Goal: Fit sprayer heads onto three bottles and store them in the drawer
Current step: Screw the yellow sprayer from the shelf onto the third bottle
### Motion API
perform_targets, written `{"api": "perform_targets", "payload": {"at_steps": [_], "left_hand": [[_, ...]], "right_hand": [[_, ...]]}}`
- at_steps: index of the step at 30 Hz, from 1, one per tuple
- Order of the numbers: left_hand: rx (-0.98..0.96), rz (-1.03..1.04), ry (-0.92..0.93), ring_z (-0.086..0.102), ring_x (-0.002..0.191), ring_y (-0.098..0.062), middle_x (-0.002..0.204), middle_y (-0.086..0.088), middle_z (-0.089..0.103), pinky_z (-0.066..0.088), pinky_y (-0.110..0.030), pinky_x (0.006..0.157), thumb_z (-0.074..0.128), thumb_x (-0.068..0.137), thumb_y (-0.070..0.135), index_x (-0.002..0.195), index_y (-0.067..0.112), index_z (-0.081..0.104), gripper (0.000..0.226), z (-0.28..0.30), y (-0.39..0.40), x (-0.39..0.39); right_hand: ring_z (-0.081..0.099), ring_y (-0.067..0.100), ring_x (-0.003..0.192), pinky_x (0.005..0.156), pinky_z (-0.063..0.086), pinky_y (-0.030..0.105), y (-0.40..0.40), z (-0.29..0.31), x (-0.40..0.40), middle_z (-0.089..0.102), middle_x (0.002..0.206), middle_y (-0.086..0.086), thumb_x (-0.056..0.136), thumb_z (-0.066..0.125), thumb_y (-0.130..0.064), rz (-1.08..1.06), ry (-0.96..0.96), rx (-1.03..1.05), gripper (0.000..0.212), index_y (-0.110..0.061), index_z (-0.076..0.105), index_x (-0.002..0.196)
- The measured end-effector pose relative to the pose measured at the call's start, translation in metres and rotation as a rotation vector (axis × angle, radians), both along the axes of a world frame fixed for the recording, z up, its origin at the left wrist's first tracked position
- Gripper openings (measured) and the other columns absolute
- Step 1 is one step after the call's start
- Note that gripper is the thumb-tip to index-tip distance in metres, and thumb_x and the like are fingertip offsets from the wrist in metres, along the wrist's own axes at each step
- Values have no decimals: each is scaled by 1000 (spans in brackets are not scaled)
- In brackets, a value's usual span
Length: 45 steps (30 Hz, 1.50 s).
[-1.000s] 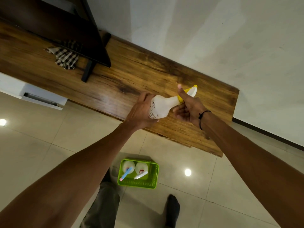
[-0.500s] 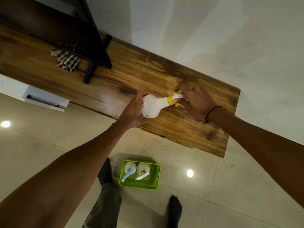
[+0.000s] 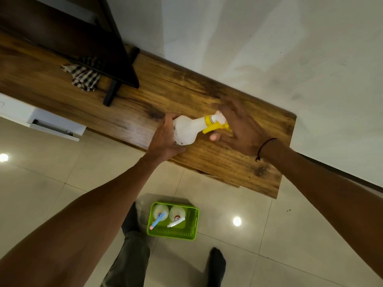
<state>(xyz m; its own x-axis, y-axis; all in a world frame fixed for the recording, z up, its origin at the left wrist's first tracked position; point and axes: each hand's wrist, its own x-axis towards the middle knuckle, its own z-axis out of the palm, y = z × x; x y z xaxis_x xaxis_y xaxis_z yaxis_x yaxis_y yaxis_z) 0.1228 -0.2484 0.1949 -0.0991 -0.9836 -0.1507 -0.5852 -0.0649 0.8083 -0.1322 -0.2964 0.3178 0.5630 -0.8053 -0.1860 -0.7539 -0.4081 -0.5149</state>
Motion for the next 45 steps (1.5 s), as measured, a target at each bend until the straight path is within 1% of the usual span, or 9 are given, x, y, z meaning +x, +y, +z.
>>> {"api": "perform_targets", "payload": {"at_steps": [3,8,18,20,25,28,32,36,45], "left_hand": [[32,-88,32,54,130,-23,140,-4,52,62,-36,93,101,57,25,143,16,38,107,0,-1,1],[27,-173,30,54,125,-19,136,-1,52,63,-38,88,99,58,23,140,20,40,101,-4,9,-3],[-129,-102,-116,51,131,-31,141,-15,51,62,-41,86,98,63,31,144,11,39,102,15,13,-25],[-99,-98,-98,50,133,-31,142,-16,50,62,-43,90,99,63,28,145,6,41,103,16,15,-25],[17,-74,7,51,133,-27,143,-9,51,61,-46,97,102,58,19,144,14,39,106,9,17,-21],[59,-84,51,55,129,-23,139,-1,53,62,-41,94,102,56,17,139,24,38,105,7,18,-22],[79,-130,92,57,119,-10,132,6,54,61,-26,86,102,57,19,134,31,37,101,6,24,-30],[67,-76,83,57,125,-19,136,-3,56,60,-25,87,99,55,26,138,20,42,101,9,28,-43],[-18,-34,-18,51,133,-29,144,-12,49,60,-49,98,99,63,16,146,11,44,100,20,47,-58]], "right_hand": [[51,36,140,109,50,46,-1,2,-22,40,162,15,91,52,-72,269,115,-159,88,-11,47,154],[73,40,93,77,59,48,5,-5,-17,74,114,14,96,39,-69,140,171,-171,75,-16,41,149],[69,32,45,41,54,32,-9,-17,0,72,68,26,108,44,-49,-940,-242,571,53,3,52,111],[74,36,59,55,63,44,-5,-13,-2,72,83,32,108,42,-52,-940,-294,686,57,2,46,125],[58,29,126,94,55,43,18,-6,-31,46,153,13,92,48,-74,-64,77,-88,81,-16,45,149],[52,33,136,103,53,47,23,-4,-46,49,155,12,95,49,-68,201,222,-269,77,-11,53,147],[67,35,105,67,61,47,28,-2,-43,73,114,16,103,47,-42,192,244,-397,49,-4,64,129],[65,40,80,65,52,42,28,-1,-33,73,90,15,108,40,-37,-85,287,-326,30,-12,57,114],[69,35,100,81,57,43,27,14,-12,74,114,12,111,39,-28,-500,106,272,35,-8,67,109]]}}
